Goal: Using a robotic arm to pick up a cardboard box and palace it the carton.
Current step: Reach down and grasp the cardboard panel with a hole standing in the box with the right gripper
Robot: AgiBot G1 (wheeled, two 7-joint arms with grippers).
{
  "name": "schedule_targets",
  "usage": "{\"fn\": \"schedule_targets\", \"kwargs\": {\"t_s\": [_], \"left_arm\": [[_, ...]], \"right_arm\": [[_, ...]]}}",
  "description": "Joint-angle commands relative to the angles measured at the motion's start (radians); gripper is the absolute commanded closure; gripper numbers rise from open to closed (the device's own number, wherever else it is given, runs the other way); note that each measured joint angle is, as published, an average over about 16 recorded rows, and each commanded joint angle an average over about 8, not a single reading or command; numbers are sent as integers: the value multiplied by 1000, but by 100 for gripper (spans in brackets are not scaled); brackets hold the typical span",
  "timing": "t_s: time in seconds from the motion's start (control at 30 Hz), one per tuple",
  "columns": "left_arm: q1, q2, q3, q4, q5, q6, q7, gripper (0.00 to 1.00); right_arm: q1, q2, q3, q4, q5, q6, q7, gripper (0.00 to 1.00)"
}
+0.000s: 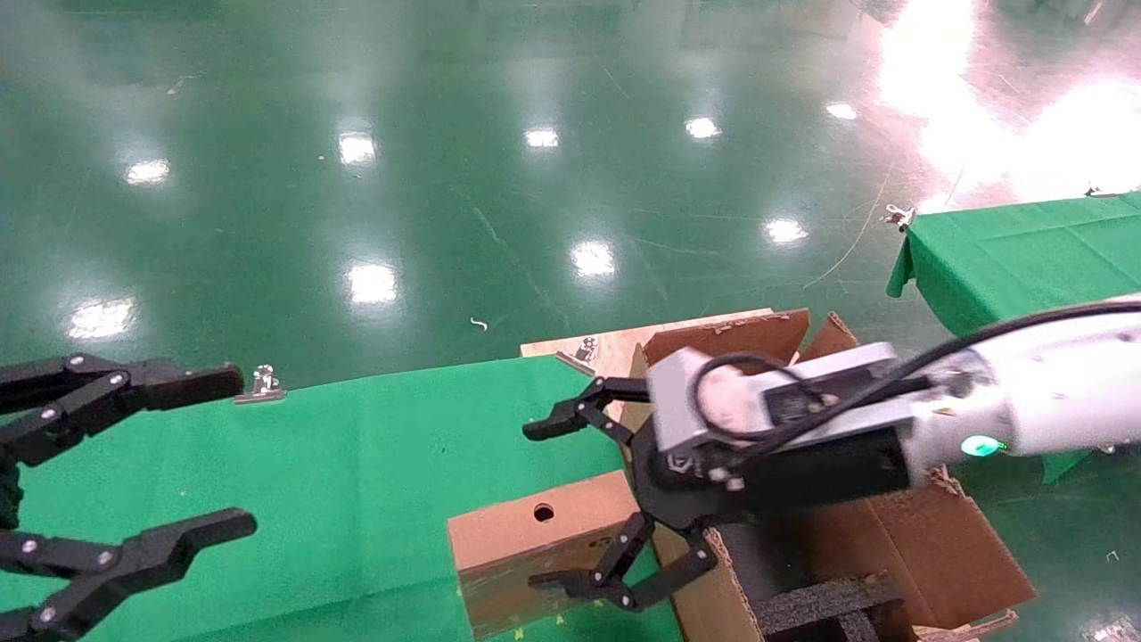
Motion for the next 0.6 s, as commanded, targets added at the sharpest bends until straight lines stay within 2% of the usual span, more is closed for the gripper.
{"fn": "schedule_targets", "kwargs": {"t_s": [0.03, 0.33, 0.6], "left_arm": [[0, 0, 0, 0, 0, 0, 0, 100], [0, 0, 0, 0, 0, 0, 0, 100], [0, 0, 1, 0, 0, 0, 0, 100]], "right_arm": [[40, -18, -34, -2, -74, -10, 5, 0], [206, -165, -225, -87, -332, -28, -28, 0], [312, -276, -382, -165, -473, -31, -61, 0]]}}
